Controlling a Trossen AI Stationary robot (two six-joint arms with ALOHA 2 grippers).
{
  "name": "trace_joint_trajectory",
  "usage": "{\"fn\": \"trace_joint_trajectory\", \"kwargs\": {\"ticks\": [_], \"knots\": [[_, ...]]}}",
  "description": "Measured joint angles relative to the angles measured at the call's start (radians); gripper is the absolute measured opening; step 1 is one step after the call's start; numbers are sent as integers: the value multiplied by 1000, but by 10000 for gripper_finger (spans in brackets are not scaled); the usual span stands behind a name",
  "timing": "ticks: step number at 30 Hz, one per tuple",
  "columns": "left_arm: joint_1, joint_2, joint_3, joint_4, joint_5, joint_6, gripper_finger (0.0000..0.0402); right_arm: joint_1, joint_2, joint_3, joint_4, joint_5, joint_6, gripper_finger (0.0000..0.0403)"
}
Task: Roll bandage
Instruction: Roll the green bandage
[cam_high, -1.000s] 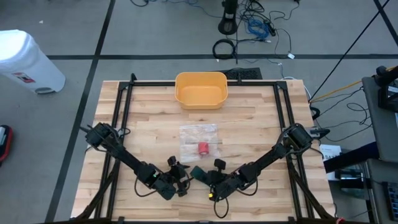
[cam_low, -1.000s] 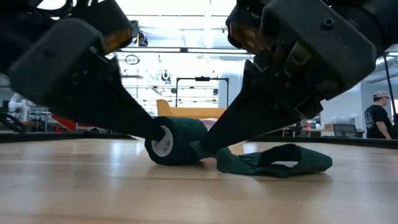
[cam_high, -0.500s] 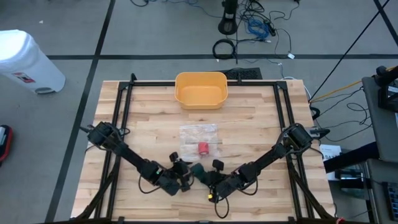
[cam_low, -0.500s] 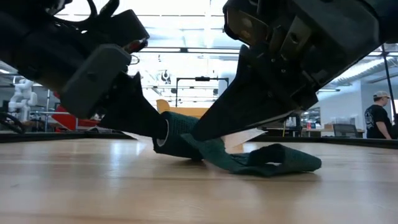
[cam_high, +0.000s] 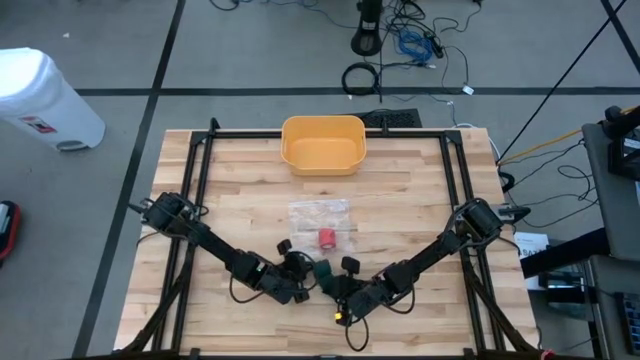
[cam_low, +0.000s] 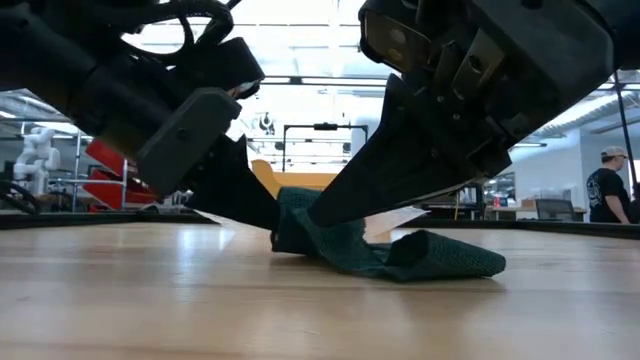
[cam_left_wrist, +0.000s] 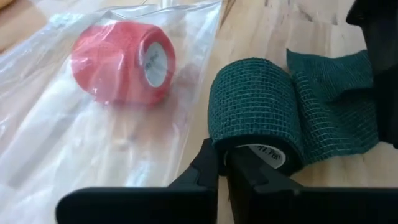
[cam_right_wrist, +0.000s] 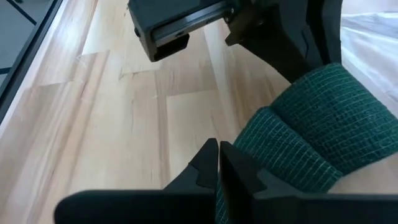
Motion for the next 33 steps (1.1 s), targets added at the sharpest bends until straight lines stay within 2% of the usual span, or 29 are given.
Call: {"fn": "trace_joint_trajectory", "kwargs": {"ticks": [7,13,18,28,33], "knots": [[3,-14,0,1,11,78,7,32,-16,-1,-8,20,-98,3],[2,-79,0,-16,28,136,4,88,-97,-1,-35,144,-222,24],[4,-137,-1,-28,43,180,3,125,-172,-1,-97,239,-265,44],[11,-273,-1,-60,43,308,3,193,-252,-1,-283,424,-261,68],[30,-340,-1,-68,39,393,3,205,-269,-37,-324,441,-186,68]]}}
